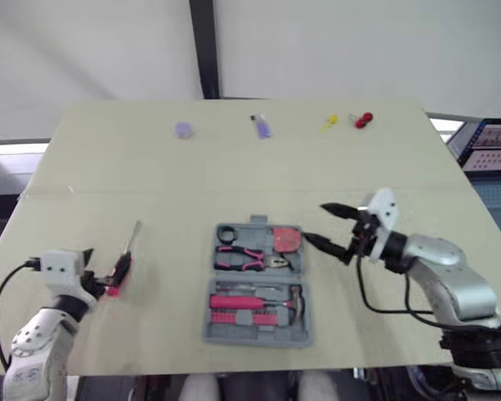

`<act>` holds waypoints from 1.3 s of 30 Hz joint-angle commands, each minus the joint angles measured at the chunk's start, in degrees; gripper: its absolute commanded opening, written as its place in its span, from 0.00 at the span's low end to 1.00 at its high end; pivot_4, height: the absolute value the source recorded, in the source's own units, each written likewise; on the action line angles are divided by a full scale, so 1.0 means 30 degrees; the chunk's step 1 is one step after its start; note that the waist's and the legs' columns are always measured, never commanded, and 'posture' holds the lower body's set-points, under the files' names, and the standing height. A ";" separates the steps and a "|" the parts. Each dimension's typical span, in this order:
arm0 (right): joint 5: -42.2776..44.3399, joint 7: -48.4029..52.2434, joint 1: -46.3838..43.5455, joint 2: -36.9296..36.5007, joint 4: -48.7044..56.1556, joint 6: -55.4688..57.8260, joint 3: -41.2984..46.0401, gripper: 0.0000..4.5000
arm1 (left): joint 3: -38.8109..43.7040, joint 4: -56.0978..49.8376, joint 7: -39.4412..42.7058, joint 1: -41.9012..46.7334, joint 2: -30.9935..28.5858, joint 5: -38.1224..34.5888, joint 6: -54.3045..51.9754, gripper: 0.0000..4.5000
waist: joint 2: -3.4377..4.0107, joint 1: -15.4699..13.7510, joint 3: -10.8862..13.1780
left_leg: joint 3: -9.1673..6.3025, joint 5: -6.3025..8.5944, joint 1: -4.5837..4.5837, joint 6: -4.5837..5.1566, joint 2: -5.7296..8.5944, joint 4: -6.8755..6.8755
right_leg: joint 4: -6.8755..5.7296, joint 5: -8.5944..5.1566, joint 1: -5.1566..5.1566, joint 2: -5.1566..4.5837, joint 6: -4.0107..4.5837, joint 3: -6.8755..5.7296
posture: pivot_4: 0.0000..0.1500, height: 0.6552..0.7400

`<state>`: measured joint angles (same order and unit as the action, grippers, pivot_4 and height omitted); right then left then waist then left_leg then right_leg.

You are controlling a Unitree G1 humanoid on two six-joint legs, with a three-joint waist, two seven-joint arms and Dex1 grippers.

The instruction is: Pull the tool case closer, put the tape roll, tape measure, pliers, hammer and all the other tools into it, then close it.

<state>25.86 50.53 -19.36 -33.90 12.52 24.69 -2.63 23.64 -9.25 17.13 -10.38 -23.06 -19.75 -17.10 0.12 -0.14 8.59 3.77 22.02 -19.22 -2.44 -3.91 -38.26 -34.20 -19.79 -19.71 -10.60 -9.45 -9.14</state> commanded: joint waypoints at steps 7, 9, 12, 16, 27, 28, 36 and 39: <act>0.0208 0.0705 -0.2073 0.0642 0.1607 0.0736 -0.1757 0.99 | -0.0929 -0.0276 -0.2033 0.0663 0.0203 0.1551 -0.2231 1.00 | -0.0003 0.0086 -0.0003 | -0.0002 0.0000 0.0002 0.0000 0.0000 0.0010 | -0.0006 0.0000 -0.0005 0.0001 0.0000 -0.0004 | 1.00 1.00; 0.0343 0.0709 -0.2213 0.0632 0.2023 0.1055 -0.1905 0.99 | -0.1148 0.0303 -0.2150 0.1018 0.0223 0.1730 -0.2595 1.00 | -0.0003 0.0077 -0.0003 | -0.0002 0.0000 0.0001 0.0000 0.0000 0.0010 | -0.0004 0.0000 -0.0005 0.0000 0.0000 -0.0004 | 1.00 1.00; 0.0459 0.0714 -0.2260 0.0506 0.2570 0.1446 -0.1972 0.99 | -0.1375 0.0869 -0.2483 0.1539 0.0193 0.2085 -0.3100 1.00 | -0.0003 0.0077 -0.0003 | -0.0001 0.0000 0.0001 0.0000 0.0000 0.0009 | -0.0005 0.0000 -0.0006 0.0000 0.0000 -0.0004 | 1.00 1.00; 0.0709 0.0849 -0.2422 0.0374 0.3154 0.2003 -0.1929 0.99 | -0.1409 0.1148 -0.2753 0.2177 0.0172 0.2168 -0.3838 1.00 | -0.0004 0.0057 -0.0004 | -0.0005 0.0000 0.0002 -0.0001 0.0000 0.0002 | -0.0010 0.0000 -0.0001 0.0000 0.0000 -0.0007 | 1.00 1.00; 0.1593 0.1329 -0.2520 -0.0099 0.4532 0.3359 -0.2083 1.00 | -0.1300 0.1398 -0.2844 0.2374 0.0309 0.2284 -0.4292 0.88 | -0.0003 0.0070 -0.0004 | -0.0006 0.0000 0.0007 -0.0001 0.0000 0.0001 | -0.0024 0.0000 -0.0001 -0.0001 0.0000 -0.0004 | 1.00 1.00; 0.1614 0.1332 -0.2514 -0.0115 0.4575 0.3400 -0.2082 1.00 | -0.1278 0.1414 -0.2854 0.2364 0.0324 0.2284 -0.4284 0.81 | -0.0003 0.0083 -0.0004 | -0.0006 0.0000 0.0008 -0.0001 0.0000 0.0001 | -0.0025 0.0000 -0.0002 -0.0001 0.0000 -0.0003 | 1.00 1.00; 0.1650 0.1297 -0.2395 -0.0106 0.4754 0.3629 -0.2129 1.00 | -0.1484 0.1768 -0.2683 0.2352 0.0333 0.2477 -0.3871 0.15 | -0.0003 0.0085 -0.0004 | -0.0005 0.0000 0.0009 -0.0001 0.0000 0.0004 | -0.0024 0.0000 -0.0003 -0.0002 0.0000 -0.0002 | 1.00 1.00; 0.1595 0.1281 -0.2298 -0.0064 0.4670 0.3529 -0.2104 1.00 | -0.1491 0.1929 -0.2514 0.2264 0.0289 0.2512 -0.3531 0.15 | -0.0003 0.0081 -0.0005 | -0.0005 0.0000 0.0010 -0.0001 0.0001 0.0005 | -0.0025 0.0000 -0.0004 -0.0001 0.0000 -0.0003 | 1.00 1.00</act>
<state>29.76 53.64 -26.31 -33.74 24.43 35.69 -9.03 19.30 -4.92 9.56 -2.72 -22.38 -13.07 -27.74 0.11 0.11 8.58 3.75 22.02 -19.19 -2.44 -3.91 -38.24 -34.27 -19.79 -19.72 -10.61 -9.45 -9.15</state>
